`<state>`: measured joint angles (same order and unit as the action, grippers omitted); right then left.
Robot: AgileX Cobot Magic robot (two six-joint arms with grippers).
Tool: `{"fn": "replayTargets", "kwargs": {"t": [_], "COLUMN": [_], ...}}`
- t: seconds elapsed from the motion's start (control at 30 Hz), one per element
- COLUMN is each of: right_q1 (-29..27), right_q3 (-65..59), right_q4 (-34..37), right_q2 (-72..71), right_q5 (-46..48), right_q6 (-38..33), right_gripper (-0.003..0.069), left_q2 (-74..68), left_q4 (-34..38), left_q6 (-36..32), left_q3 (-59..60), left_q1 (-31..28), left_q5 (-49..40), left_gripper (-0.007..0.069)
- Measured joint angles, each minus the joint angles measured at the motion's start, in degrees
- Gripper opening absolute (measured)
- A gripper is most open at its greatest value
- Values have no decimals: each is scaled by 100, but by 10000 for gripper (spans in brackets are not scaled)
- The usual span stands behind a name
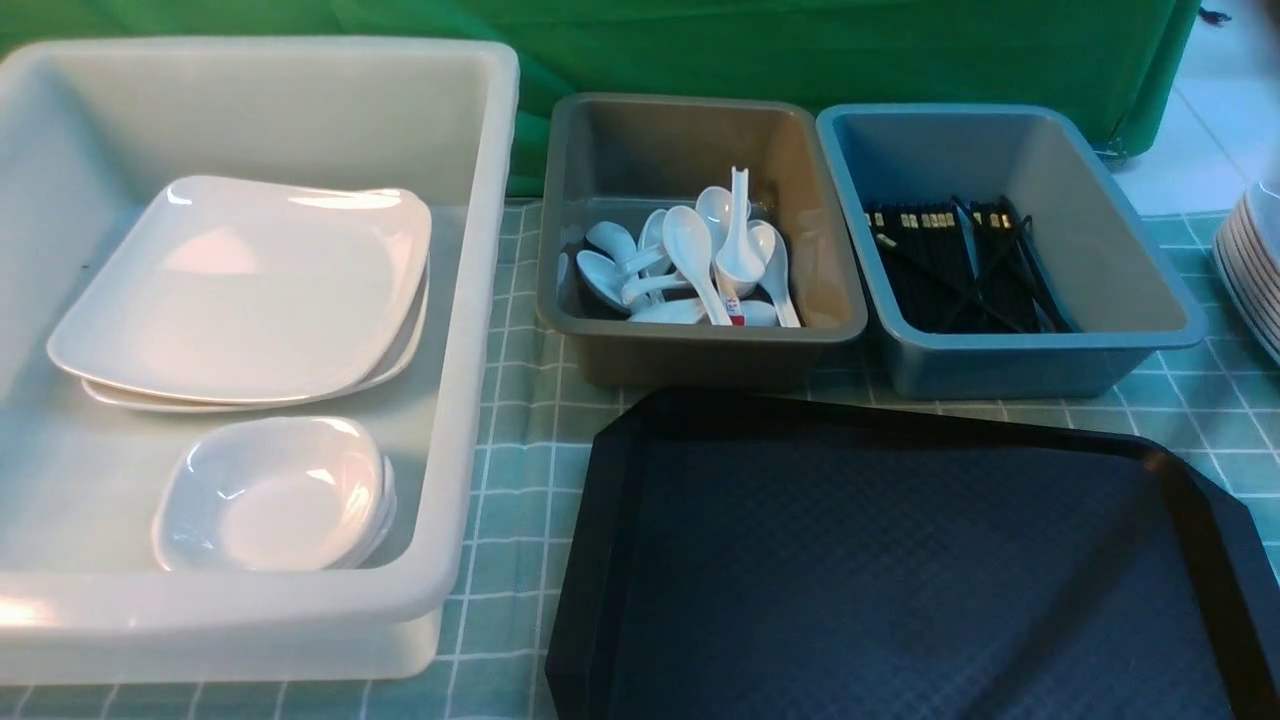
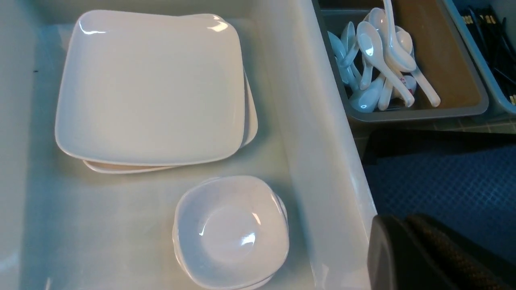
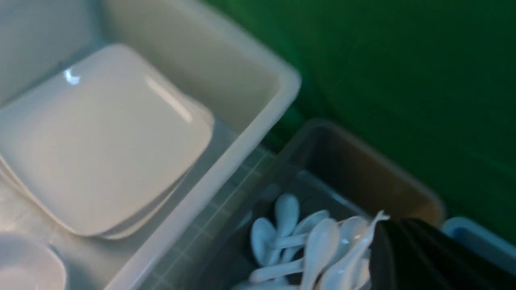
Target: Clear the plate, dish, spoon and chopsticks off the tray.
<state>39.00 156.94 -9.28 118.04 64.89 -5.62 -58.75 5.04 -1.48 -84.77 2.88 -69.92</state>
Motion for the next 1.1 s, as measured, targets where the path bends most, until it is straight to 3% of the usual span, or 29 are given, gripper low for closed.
{"fn": "replayTargets", "kwargs": {"t": [0.23,0.37,0.57,0.87,1.0,1.1], "right_q1": [0,0,0,0,0,0], "right_q3": [-92,-858,-3957,-8656,-10383,-10963], "right_q4": [-82,-401,-1327,-2101,-2671,-2840], "right_q2": [-1150,-2190,-4636,-7885,-8996,-9374], "right_q5": [0,0,-118,-3019,-4316,-4709], "right_q6": [183,362,1028,2466,3190,3410], "right_gripper": [26,20,20,20,20,20], "left_q2": [0,0,0,169,455,681], "left_q4": [243,715,1499,1819,2182,2325], "left_q6": [-124,-442,-933,-1182,-1259,-1341], "left_q3": [0,0,0,11,263,532], "left_q1": [0,0,0,0,0,0], "left_q5": [0,0,23,81,160,275], "left_gripper": [11,11,11,11,11,11]}}
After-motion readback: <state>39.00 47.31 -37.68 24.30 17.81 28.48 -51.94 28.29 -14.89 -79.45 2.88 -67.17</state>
